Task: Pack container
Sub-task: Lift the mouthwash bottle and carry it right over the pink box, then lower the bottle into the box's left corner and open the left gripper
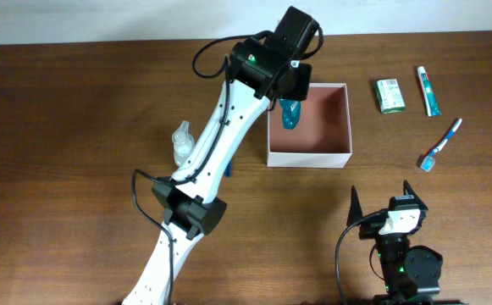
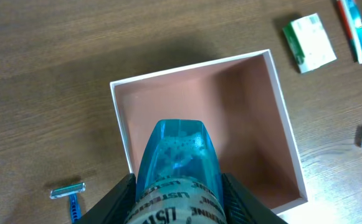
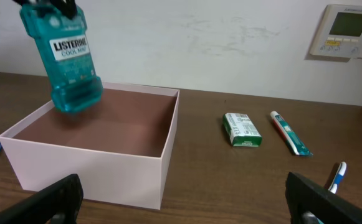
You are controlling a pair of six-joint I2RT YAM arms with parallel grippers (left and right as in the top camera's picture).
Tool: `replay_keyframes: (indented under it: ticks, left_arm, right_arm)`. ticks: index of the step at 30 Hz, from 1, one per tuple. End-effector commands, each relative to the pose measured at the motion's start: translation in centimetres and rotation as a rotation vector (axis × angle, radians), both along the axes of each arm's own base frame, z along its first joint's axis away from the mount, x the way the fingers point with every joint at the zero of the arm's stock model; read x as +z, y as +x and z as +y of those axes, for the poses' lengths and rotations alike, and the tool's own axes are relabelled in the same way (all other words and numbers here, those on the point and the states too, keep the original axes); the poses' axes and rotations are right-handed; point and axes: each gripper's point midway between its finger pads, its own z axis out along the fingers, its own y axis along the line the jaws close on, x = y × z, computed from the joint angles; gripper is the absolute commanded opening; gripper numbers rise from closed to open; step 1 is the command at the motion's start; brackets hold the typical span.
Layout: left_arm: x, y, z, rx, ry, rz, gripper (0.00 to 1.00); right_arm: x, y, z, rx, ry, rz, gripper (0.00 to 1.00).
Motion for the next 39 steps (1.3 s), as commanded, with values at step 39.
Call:
replay_keyframes:
  ticks: [39]
  left_arm:
    - [-7.0,3.5,1.1,0.097,0.145,-0.012,0.39]
  right_arm:
    - [-0.2,0.0,0.1,0.005,0.0,0.004,0.99]
